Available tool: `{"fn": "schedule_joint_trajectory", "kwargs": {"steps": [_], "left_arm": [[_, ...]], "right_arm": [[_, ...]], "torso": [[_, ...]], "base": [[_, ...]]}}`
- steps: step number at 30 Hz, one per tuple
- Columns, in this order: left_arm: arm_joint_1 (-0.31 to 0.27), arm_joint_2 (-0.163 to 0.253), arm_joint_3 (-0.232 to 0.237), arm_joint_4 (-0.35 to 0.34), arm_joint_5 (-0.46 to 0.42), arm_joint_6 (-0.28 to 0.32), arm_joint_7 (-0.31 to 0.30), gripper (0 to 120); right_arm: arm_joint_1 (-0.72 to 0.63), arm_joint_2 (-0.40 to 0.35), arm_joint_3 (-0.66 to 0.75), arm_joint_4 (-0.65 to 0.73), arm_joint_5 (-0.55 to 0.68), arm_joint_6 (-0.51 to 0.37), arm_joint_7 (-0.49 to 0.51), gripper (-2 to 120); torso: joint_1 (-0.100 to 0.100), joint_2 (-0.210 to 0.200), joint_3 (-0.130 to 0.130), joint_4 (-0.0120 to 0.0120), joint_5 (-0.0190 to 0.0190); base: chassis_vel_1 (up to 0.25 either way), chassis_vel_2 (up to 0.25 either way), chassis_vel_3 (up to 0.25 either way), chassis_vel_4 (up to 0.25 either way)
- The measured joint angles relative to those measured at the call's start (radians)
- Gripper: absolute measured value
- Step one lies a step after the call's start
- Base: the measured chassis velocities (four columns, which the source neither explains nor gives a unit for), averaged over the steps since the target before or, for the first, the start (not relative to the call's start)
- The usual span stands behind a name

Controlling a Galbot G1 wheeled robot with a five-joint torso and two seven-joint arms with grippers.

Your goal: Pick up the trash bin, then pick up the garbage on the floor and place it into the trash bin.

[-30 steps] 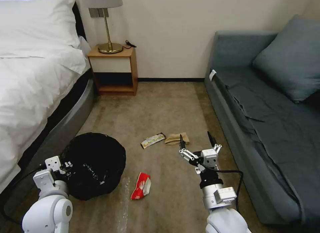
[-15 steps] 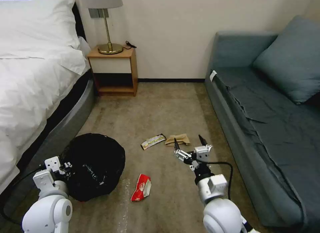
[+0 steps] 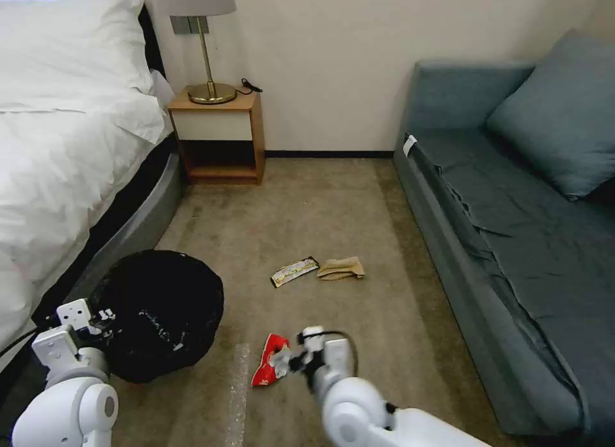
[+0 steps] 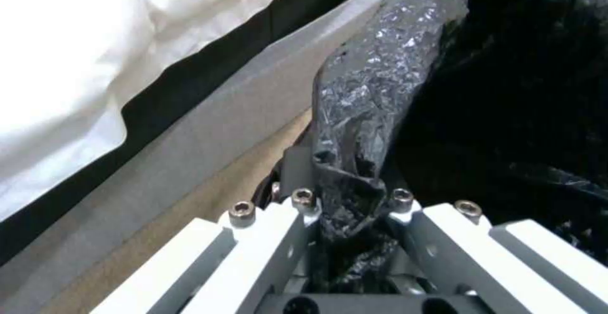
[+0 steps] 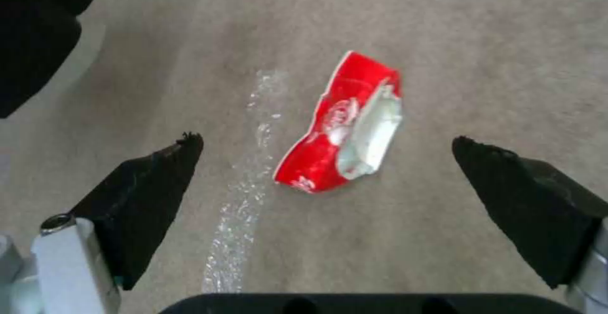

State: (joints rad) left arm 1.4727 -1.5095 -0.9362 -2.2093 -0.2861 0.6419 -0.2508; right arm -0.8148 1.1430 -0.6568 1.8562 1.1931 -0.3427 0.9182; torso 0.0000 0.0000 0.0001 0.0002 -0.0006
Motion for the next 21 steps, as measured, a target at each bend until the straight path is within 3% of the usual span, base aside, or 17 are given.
{"fn": "schedule_joint_trajectory", "kwargs": {"steps": [6, 21], "left_arm": [[-0.002, -0.005, -0.001, 0.006, 0.0, -0.002, 0.001, 4], [-0.008, -0.007, 0.006, 0.02, 0.001, -0.003, 0.001, 4]], "right_arm": [[0.051, 0.09, -0.07, -0.119, 0.018, 0.01, 0.006, 100], [0.086, 0.187, -0.14, -0.418, -0.07, 0.073, -0.055, 100]], "torso": [[0.0, 0.0, 0.0, -0.0001, 0.0005], [0.0, 0.0, 0.0, -0.0001, 0.0006]], "base": [[0.0, 0.0, 0.0, 0.0], [0.0, 0.0, 0.0, 0.0]]}}
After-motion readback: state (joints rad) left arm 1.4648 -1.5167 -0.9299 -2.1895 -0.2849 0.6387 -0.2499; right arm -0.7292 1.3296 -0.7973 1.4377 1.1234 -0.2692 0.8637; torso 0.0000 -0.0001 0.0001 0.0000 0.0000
